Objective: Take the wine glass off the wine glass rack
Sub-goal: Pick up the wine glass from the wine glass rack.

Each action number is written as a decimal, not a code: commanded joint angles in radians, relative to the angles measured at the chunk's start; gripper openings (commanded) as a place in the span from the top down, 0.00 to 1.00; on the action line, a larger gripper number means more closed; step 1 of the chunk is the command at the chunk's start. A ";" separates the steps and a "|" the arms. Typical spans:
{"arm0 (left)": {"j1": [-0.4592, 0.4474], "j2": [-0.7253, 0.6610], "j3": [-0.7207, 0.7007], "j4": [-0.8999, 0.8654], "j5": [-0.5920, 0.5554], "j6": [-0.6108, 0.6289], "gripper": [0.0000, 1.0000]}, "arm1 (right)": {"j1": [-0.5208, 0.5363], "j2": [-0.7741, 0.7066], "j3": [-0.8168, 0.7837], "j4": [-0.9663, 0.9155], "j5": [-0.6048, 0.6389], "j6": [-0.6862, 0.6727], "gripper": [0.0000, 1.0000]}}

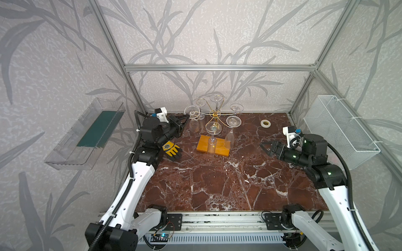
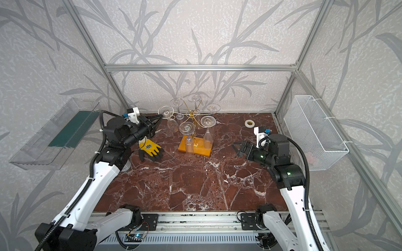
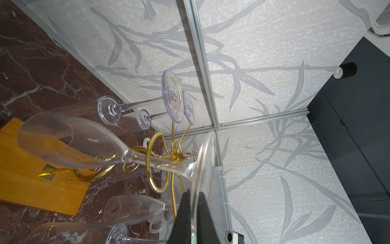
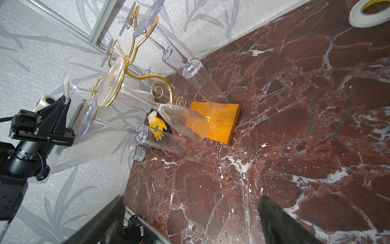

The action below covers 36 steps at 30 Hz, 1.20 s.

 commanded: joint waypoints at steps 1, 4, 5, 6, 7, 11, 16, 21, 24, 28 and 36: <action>-0.002 -0.003 0.033 0.034 -0.017 -0.003 1.00 | 0.004 -0.013 0.007 0.011 -0.003 0.009 0.04; -0.002 0.017 0.045 0.053 -0.012 -0.002 1.00 | 0.004 -0.014 0.009 0.007 -0.003 0.009 0.04; -0.001 0.023 0.049 0.060 -0.011 -0.005 1.00 | 0.004 -0.014 0.008 0.008 -0.002 0.009 0.04; -0.003 0.031 0.054 0.065 -0.010 -0.006 1.00 | 0.005 -0.014 0.008 0.006 0.000 0.009 0.04; -0.003 0.038 0.061 0.067 -0.005 -0.004 1.00 | 0.004 -0.014 0.007 0.006 0.000 0.008 0.04; -0.003 0.066 0.086 0.060 0.022 -0.003 1.00 | 0.004 -0.014 0.005 0.006 0.003 0.008 0.04; -0.013 0.106 0.138 0.036 0.082 0.017 1.00 | 0.004 -0.014 0.003 0.007 0.006 0.009 0.04; -0.027 0.123 0.149 0.031 0.114 0.020 1.00 | 0.004 -0.015 0.002 0.001 0.008 0.007 0.04; -0.039 0.132 0.150 0.031 0.136 0.014 1.00 | 0.004 -0.017 0.003 0.000 0.009 0.006 0.04; -0.052 0.127 0.143 0.027 0.142 0.008 1.00 | 0.004 -0.020 0.001 -0.002 0.012 0.006 0.04; -0.065 0.074 0.098 0.011 0.126 -0.006 1.00 | 0.003 -0.030 0.001 -0.012 0.012 0.001 0.04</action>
